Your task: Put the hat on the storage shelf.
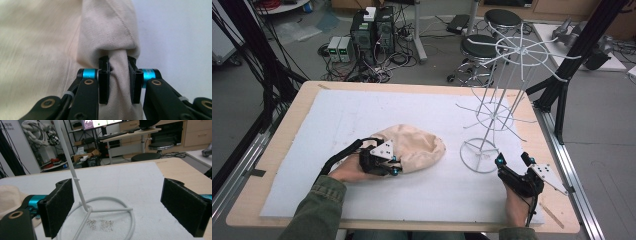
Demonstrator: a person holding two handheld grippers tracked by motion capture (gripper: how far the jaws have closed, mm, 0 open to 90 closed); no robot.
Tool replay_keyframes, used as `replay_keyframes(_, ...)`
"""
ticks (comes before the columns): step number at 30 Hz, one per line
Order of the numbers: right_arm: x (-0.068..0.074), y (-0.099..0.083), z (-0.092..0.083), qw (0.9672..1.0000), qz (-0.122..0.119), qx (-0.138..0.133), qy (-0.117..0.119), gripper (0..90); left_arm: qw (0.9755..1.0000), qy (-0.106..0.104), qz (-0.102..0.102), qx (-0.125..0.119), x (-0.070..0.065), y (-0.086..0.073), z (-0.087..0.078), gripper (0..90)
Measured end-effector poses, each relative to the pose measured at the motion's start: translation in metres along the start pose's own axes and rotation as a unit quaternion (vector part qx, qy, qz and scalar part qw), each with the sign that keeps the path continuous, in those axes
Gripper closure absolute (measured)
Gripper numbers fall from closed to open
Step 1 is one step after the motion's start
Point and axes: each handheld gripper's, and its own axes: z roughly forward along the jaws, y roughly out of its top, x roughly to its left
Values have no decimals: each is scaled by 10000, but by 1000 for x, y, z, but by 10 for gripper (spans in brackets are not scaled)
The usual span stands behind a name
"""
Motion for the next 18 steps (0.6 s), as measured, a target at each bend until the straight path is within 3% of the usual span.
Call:
replay_keyframes(5, 0, 0, 0, 10000, 27, -1, -2, 104, 9991, 138, -71, -382, 4, 3, -16, 755)
replay_keyframes(10, 0, 0, 0, 10000, 37, -10, -2, 104, 9959, 321, -181, -824, 7, 4, -35, 752)
replay_keyframes(12, 0, 0, 0, 10000, 35, -10, 0, 105, 9940, 406, -213, -996, 9, 4, -43, 750)
replay_keyframes(13, 0, 0, 0, 10000, 29, -3, -8, 105, 9916, 482, -266, -1170, 9, 5, -49, 749)
replay_keyframes(14, 0, 0, 0, 10000, 29, -3, -8, 105, 9916, 482, -266, -1170, 9, 5, -49, 749)
replay_keyframes(18, 0, 0, 0, 10000, 12, -11, 2, 104, 9851, 584, -328, -1587, 9, 6, -62, 749)
